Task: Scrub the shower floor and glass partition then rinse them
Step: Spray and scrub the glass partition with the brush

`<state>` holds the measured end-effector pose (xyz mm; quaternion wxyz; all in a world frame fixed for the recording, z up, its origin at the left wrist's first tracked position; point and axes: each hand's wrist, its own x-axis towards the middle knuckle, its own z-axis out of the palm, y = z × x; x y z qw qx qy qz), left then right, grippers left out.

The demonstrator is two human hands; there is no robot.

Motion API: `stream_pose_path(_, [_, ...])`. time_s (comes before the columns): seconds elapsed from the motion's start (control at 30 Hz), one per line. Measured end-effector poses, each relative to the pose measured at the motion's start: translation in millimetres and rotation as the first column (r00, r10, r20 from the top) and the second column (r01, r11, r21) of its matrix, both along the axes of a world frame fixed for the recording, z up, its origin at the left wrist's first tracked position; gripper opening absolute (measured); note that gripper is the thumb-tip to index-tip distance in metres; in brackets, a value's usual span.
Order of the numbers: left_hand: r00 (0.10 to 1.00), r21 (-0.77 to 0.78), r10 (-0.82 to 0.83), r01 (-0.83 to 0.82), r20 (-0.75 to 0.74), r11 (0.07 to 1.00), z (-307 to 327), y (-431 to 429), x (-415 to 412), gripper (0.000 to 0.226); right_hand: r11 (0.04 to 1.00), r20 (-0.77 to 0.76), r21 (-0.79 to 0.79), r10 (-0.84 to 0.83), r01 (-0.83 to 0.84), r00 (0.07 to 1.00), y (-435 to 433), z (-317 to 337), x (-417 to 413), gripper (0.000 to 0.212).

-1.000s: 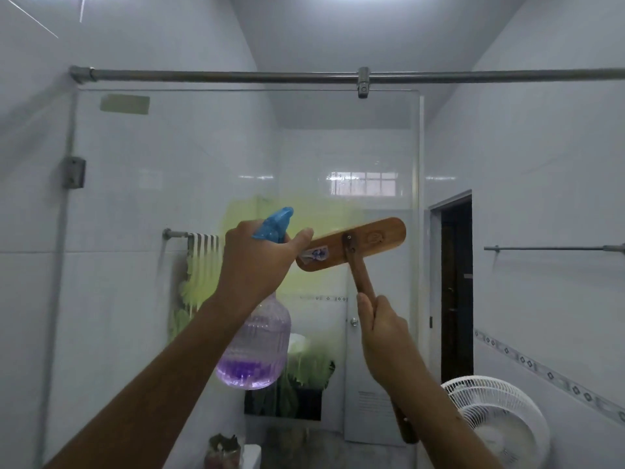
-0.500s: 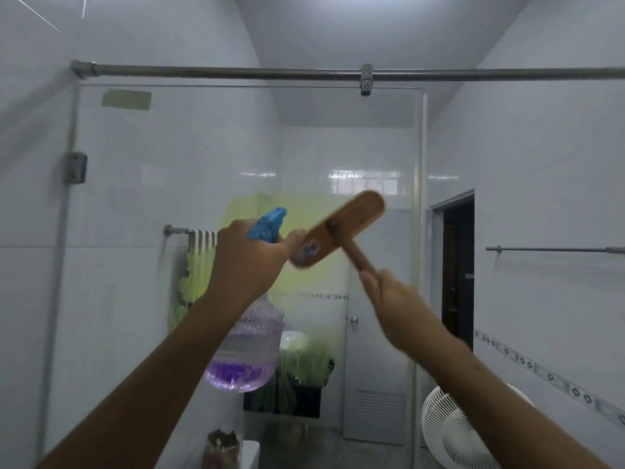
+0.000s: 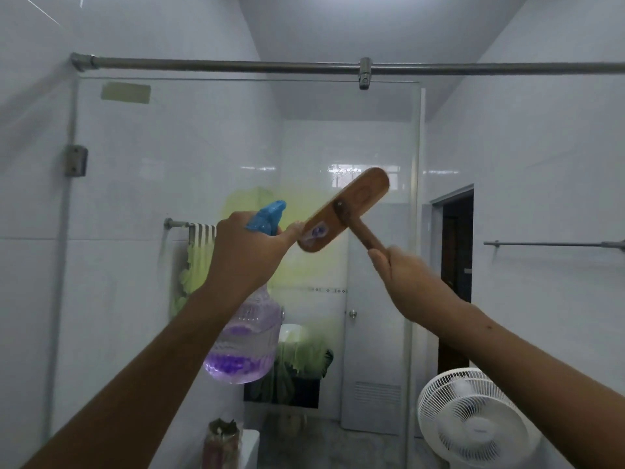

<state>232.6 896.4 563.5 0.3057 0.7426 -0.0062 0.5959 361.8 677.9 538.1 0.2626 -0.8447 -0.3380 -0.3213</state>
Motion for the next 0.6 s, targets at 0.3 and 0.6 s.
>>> stream_pose_path(0.3, [0.999,-0.04,0.006,-0.008,-0.052,0.999,-9.6,6.9,-1.3,0.048,0.999,0.006,0.035,-0.009,0.009,1.0,-13.4,31.2,-1.8,0.05])
stream_pose_path(0.6, [0.988,-0.158,0.003,-0.028,-0.157,0.987,-14.0,34.6,-4.3,0.067,1.0,0.118,-0.03,0.011,-0.008,0.993,6.4,60.0,7.8,0.056])
